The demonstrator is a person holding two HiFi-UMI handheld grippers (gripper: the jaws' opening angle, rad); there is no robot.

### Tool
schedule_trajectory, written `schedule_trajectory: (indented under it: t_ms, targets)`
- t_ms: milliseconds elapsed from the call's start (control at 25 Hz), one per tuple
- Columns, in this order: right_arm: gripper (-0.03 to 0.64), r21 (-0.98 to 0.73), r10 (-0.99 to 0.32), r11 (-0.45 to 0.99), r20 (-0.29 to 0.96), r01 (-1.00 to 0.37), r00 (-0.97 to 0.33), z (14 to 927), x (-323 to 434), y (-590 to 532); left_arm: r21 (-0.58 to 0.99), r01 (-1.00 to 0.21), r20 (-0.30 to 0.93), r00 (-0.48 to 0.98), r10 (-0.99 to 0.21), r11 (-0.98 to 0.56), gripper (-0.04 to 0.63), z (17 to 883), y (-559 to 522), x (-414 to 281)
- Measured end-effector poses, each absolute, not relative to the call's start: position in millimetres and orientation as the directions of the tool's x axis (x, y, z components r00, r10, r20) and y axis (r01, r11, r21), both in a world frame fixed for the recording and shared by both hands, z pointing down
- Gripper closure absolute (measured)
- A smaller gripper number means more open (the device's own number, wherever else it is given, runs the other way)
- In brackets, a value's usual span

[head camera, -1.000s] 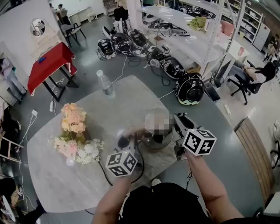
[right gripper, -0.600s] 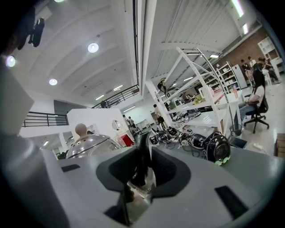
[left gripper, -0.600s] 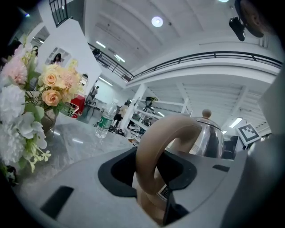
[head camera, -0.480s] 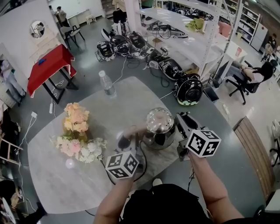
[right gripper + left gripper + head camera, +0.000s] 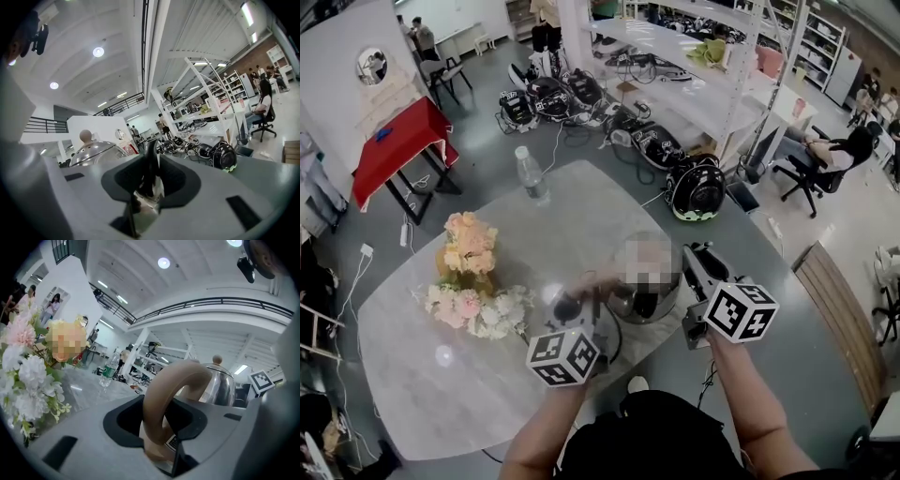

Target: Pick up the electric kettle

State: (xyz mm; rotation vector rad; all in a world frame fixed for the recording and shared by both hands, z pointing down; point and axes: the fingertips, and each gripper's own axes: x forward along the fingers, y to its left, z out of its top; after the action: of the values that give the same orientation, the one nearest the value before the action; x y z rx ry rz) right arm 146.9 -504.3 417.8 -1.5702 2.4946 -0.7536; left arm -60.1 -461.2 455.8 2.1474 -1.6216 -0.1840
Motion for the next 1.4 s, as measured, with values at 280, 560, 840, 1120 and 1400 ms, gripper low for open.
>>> schedule_trajectory:
  t_ms: [280,560,840,1120,1400]
  targets:
    - [0.528,-0.46,-0.885,0.325,0.16,-0.826,-0.437,409,146,-469,0.409,-0.876,0.153,0.343,-0.927,-0.256,0.474,445,-434,-62]
    - [0.528,-0.461,-0.899,0.297,0.159,-0.836,-0.407,409,152,-438,0.408,-0.864,0.162,0.386,-0.908,-0.294,0.474,446,-407,-57]
    - [0.528,-0.458,-0.907,0.277,0.167,-0.845,-0.387,406,152,-401,0.412,-0.853,0.166,0.417,-0.894,-0.321,0.474,444,-376,-57]
    - [0.528,-0.462,-0.911,0.264,0.169,-0.847,-0.376,410,146,-367,0.414,-0.848,0.17,0.428,-0.887,-0.33,0.474,448,-345,-63]
    - [0.528,-0.468,-0.915,0.254,0.169,-0.847,-0.367,411,136,-332,0.413,-0.843,0.169,0.443,-0.88,-0.345,0.474,448,-313,-74]
